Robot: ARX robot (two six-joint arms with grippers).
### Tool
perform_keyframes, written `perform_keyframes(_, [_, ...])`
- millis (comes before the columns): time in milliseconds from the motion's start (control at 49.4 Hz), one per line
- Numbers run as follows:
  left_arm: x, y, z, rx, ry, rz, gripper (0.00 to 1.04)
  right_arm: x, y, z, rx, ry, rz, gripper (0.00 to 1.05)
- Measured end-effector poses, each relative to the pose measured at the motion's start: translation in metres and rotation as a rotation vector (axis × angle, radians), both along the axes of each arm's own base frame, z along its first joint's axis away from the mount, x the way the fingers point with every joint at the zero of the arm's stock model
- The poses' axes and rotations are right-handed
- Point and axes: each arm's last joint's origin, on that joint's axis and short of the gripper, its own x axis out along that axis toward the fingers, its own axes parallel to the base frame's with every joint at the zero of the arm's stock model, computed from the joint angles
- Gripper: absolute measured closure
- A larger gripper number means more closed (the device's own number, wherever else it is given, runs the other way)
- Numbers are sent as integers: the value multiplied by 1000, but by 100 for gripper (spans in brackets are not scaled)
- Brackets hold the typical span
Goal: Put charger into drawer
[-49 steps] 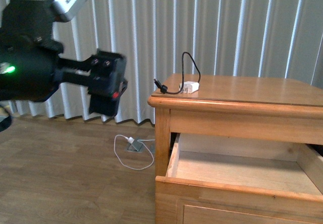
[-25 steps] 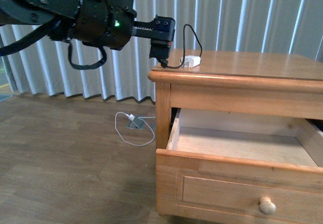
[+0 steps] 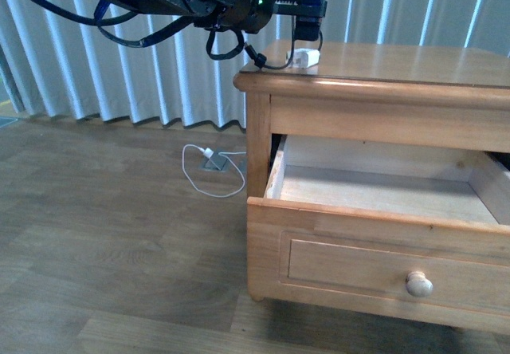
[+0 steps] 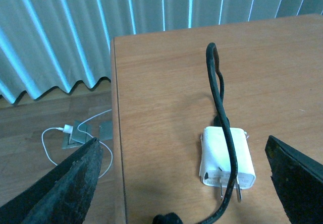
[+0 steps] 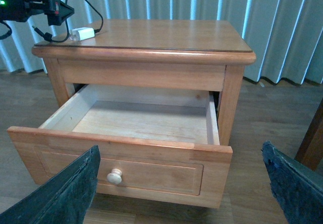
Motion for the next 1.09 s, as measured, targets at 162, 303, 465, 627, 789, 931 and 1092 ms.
perform_keyframes(162, [12, -17, -14, 30, 41, -72, 6, 0, 0, 0, 0, 0, 0, 9])
perform_keyframes(303, [18, -30, -26, 56, 55, -117, 6, 0, 0, 0, 0, 0, 0, 9])
perform_keyframes(465, [23, -37, -33, 87, 70, -91, 6, 0, 0, 0, 0, 0, 0, 9])
perform_keyframes(627, [29, -35, -32, 110, 83, -4, 6, 0, 0, 0, 0, 0, 0, 9])
perform_keyframes(789, [32, -35, -32, 110, 85, 30, 6, 0, 0, 0, 0, 0, 0, 9])
perform_keyframes(931, [32, -36, -32, 102, 80, 11, 6, 0, 0, 0, 0, 0, 0, 9])
perform_keyframes(1092, [32, -36, -32, 105, 85, 4, 6, 0, 0, 0, 0, 0, 0, 9])
